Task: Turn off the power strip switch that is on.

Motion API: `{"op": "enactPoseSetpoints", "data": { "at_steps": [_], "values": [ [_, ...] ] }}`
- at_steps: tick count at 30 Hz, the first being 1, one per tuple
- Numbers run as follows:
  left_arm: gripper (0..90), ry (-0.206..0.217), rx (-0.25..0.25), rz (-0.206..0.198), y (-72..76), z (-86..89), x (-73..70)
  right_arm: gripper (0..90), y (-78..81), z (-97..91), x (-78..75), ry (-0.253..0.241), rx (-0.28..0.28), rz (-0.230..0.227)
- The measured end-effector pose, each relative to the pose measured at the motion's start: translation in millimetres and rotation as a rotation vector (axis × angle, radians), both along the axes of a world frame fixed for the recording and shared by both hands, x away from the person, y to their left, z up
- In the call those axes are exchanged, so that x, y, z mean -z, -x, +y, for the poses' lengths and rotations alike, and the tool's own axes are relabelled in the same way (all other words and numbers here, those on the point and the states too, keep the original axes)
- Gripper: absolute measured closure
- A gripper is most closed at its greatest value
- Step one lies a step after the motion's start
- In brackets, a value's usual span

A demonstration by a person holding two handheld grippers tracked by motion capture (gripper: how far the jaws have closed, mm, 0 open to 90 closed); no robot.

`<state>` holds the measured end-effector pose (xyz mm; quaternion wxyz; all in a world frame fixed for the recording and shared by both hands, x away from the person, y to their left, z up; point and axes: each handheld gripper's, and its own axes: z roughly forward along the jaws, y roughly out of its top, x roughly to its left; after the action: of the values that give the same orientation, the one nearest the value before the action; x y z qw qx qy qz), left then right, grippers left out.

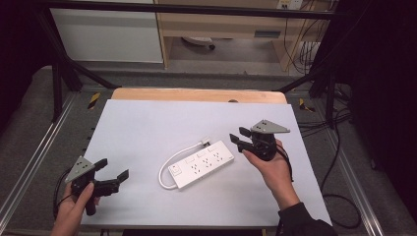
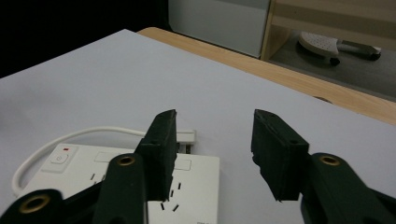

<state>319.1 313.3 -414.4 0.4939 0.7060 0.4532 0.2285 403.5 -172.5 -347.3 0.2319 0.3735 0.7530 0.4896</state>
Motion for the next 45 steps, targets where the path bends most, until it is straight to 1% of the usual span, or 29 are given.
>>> {"op": "enactPoseSetpoints", "data": {
  "at_steps": [3, 5, 6, 8, 10, 11, 13, 14, 18, 21, 25, 26, 29, 37, 45],
  "values": [
    [5.7, 0.002, 0.000, -0.002, 0.2, -0.1, -0.1, 61.4, -1.2, 2.8, -0.6, -0.001, -0.009, -0.004],
    [5.8, 0.000, 0.000, -0.002, 0.2, -0.2, -0.2, 67.3, -2.6, 6.6, -1.2, -0.001, -0.020, -0.013],
    [5.8, -0.002, 0.000, -0.003, 0.3, -0.1, -0.4, 67.3, -2.6, 6.6, -1.2, -0.001, -0.020, -0.013],
    [5.7, -0.002, 0.002, -0.003, 0.4, -0.5, -0.3, 70.6, -3.2, 8.7, -2.1, 0.007, -0.024, -0.014],
    [5.8, -0.008, 0.002, -0.002, 0.1, -0.5, -0.1, 73.4, -3.5, 9.8, -3.7, 0.009, -0.036, -0.024],
    [5.8, -0.007, 0.003, -0.002, -0.3, -0.4, 0.1, 76.0, -3.4, 10.7, -5.1, 0.009, -0.041, -0.037],
    [5.7, -0.006, 0.001, -0.001, -0.9, -0.3, 0.1, 77.4, -3.4, 11.2, -5.6, 0.006, -0.043, -0.041],
    [5.7, -0.004, 0.001, -0.002, -1.0, -0.4, 0.0, 80.3, -3.9, 12.3, -6.4, 0.005, -0.050, -0.049],
    [5.8, -0.008, 0.002, -0.004, -0.5, -0.4, 0.0, 84.5, -5.5, 15.6, -6.3, 0.013, -0.047, -0.060],
    [5.8, -0.007, 0.008, -0.010, -0.1, -0.5, -0.3, 85.6, -6.1, 17.4, -6.5, 0.016, -0.046, -0.066],
    [5.8, -0.007, 0.006, -0.007, -0.5, -0.4, -0.1, 86.6, -8.4, 21.6, -7.5, 0.015, -0.050, -0.069],
    [5.7, -0.007, 0.006, -0.006, -0.6, -0.4, -0.1, 87.3, -9.4, 23.9, -8.0, 0.004, -0.062, -0.076],
    [5.7, -0.009, 0.010, -0.004, -0.2, -0.5, -0.2, 88.1, -10.1, 28.1, -8.4, 0.006, -0.072, -0.081],
    [5.8, -0.007, 0.006, -0.003, -0.6, -0.3, -0.2, 90.0, -13.3, 38.0, -6.8, 0.000, -0.074, -0.081],
    [5.7, -0.005, 0.009, -0.003, -0.7, -0.1, -0.2, 90.0, -18.0, 48.8, -5.6, 0.000, -0.080, -0.076]
  ]
}}
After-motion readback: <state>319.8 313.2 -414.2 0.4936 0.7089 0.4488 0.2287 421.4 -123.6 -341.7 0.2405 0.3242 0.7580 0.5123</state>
